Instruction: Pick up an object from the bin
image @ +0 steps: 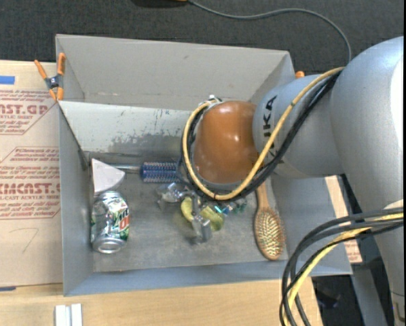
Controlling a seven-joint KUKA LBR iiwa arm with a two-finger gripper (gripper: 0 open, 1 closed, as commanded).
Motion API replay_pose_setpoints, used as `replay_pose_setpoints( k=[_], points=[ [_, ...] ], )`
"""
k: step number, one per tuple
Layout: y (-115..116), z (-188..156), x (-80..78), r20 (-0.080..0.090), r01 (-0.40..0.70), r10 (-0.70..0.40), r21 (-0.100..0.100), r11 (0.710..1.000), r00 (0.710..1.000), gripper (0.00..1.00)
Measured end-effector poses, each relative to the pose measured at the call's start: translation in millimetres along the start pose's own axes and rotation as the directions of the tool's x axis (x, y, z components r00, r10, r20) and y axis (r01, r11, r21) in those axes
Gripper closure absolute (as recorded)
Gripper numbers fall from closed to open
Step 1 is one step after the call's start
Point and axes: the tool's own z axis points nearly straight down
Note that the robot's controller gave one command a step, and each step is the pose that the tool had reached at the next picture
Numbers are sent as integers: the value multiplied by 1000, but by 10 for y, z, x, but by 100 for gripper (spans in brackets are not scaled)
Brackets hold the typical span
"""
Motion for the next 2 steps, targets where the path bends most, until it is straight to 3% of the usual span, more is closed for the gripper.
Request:
replay_pose_setpoints(
  k=[1,2],
  points=[
    [5,-48,7,-3,20,-20,-1,1000,1000,0],
    [-176,-484,-355,0,-131,131,-3,991,991,0]
  ],
)
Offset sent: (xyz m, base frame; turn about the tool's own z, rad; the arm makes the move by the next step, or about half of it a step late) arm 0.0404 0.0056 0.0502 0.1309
